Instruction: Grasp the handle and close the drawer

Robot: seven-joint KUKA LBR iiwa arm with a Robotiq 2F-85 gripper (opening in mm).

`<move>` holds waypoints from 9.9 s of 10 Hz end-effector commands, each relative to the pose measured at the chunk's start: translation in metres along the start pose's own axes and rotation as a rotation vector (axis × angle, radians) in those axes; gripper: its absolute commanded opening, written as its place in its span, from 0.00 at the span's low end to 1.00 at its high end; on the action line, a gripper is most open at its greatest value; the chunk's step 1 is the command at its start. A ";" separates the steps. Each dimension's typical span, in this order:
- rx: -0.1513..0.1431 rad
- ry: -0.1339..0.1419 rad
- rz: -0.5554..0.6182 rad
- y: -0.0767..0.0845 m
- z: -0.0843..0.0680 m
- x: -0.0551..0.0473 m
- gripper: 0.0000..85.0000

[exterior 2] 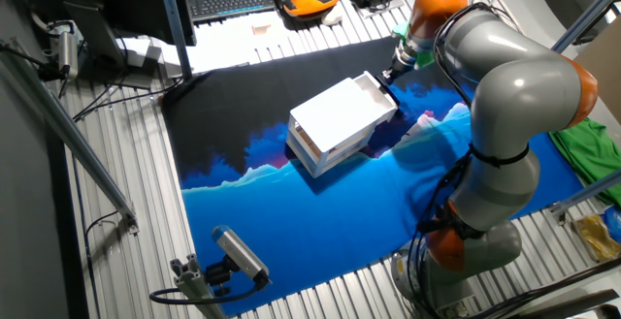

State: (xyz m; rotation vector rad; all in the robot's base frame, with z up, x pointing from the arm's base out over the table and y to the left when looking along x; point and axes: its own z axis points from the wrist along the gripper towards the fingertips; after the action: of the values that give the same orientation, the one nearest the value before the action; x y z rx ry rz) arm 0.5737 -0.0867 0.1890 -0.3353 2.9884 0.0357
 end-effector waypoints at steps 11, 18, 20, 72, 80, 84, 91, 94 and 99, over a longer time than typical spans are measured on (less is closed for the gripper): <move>0.014 -0.010 0.026 0.001 0.000 -0.001 0.20; 0.002 -0.022 0.027 0.006 0.001 -0.002 0.20; 0.001 -0.024 0.025 0.007 0.001 -0.002 0.20; -0.013 0.019 -0.032 0.021 0.017 -0.008 0.00; -0.021 0.006 -0.044 0.031 0.018 -0.012 0.00; -0.026 0.019 -0.045 0.040 0.011 -0.017 0.00; -0.023 0.013 -0.044 0.057 0.015 -0.022 0.00; -0.023 0.013 -0.044 0.064 0.017 -0.023 0.00; -0.026 0.007 -0.044 0.077 0.021 -0.025 0.00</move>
State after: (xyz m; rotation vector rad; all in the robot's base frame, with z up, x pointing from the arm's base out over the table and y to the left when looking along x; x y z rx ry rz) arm 0.5836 -0.0054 0.1731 -0.4046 2.9875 0.0683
